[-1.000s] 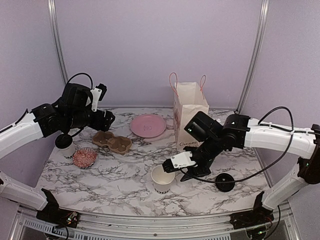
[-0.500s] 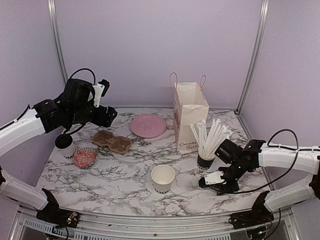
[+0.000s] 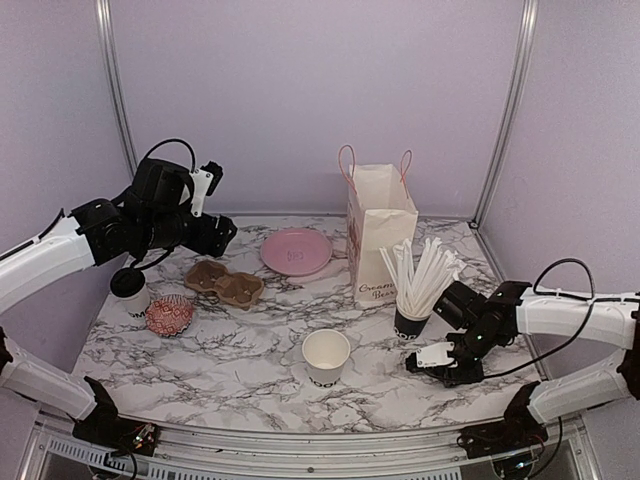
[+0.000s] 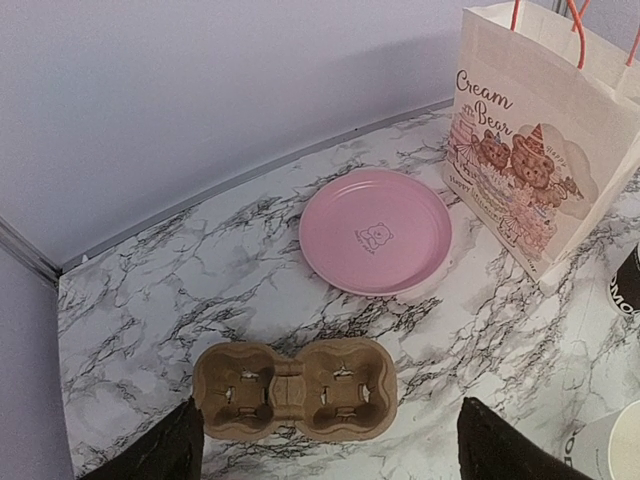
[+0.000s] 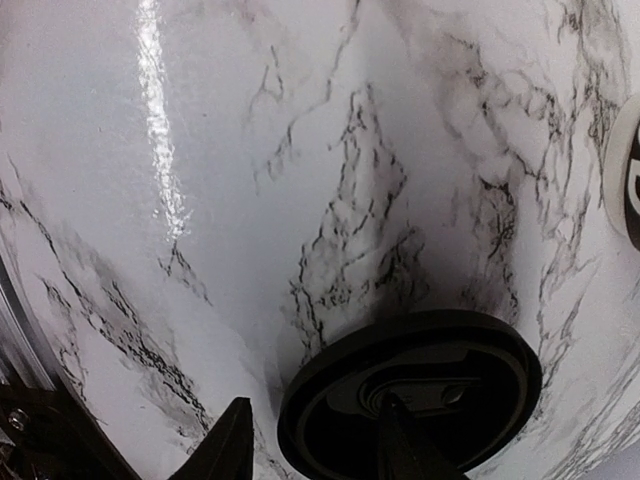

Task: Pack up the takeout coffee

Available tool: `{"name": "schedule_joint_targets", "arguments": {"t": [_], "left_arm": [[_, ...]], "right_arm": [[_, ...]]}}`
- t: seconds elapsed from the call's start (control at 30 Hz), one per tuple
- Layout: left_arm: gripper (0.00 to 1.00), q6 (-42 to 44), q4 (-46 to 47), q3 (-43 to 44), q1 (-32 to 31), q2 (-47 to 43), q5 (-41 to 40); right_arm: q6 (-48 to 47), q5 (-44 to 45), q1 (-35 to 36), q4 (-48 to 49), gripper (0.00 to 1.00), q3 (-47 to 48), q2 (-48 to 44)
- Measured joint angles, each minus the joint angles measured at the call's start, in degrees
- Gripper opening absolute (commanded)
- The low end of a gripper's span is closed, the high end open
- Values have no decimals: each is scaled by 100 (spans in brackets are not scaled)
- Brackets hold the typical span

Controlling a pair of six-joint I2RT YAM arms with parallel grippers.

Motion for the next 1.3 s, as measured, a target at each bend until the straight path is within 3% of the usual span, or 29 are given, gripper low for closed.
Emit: {"name": "schedule_joint_targets", "arguments": {"t": [0.23,0.4,0.77,1.07,1.3], "left_arm": [[88,0,2,0,0,0,9],[89,-2,4,-22,0,-15,33],[88,26,2,-28,0,-229,223],[86,330,129,-66,-52,-358,787],[88,743,1585,-903,-697,-673,1545]], "right_arm": [[-20,57,-4,61,32,0,586],[-24,83,-7,118,15,52,761],[7,-210,-13,-282,8,291,866],[-31,-1519,546,-1189,6,1650,881],[-168,-2881,728,-1814,6,3860,1447]]}}
